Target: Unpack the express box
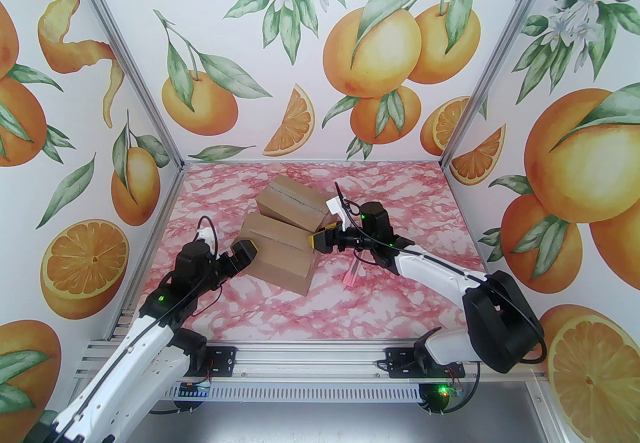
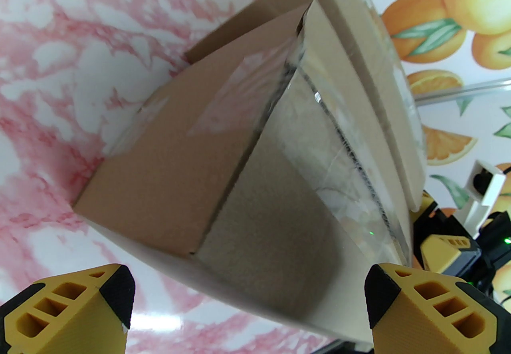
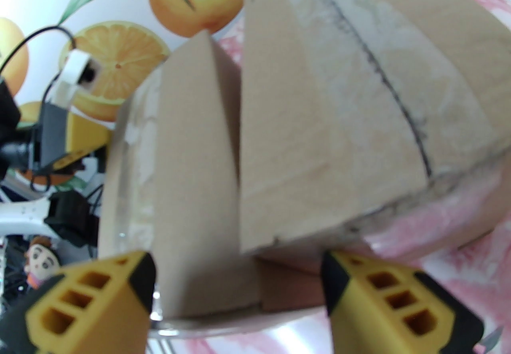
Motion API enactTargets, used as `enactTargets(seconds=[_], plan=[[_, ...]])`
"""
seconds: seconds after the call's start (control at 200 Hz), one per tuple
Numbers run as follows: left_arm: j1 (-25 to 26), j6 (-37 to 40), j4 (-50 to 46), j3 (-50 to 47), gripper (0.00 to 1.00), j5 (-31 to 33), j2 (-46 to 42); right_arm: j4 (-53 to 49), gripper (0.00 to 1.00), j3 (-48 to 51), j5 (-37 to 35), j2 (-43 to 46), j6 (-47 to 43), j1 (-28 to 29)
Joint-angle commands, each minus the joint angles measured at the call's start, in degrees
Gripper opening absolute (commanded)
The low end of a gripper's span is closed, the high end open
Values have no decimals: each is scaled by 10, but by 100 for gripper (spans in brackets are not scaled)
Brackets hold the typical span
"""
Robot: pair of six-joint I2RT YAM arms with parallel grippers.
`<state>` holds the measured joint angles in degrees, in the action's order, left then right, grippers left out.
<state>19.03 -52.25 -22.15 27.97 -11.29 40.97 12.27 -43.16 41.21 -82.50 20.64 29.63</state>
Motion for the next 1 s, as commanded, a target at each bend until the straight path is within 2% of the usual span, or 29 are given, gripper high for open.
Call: enactTargets(seconds=[0.0,0.265,0.445,0.675,0.806,0.991], plan=[[2,43,59,39,100,-19,45,24,75,17,-7,-3,16,15],[2,161,126,136,100,-85,242,59,78,66,-115,39,26,44],[3,255,121,217,100,-133,348,66,79,98,-164,87,27,51],[2,331,92,322,100,-169,473,89,83,126,-197,102,39,63],[2,349,80,359,100,-163,505,67,88,123,-255,123,53,64],[-9,375,55,357,100,-137,488,-25,91,94,-356,188,81,63]])
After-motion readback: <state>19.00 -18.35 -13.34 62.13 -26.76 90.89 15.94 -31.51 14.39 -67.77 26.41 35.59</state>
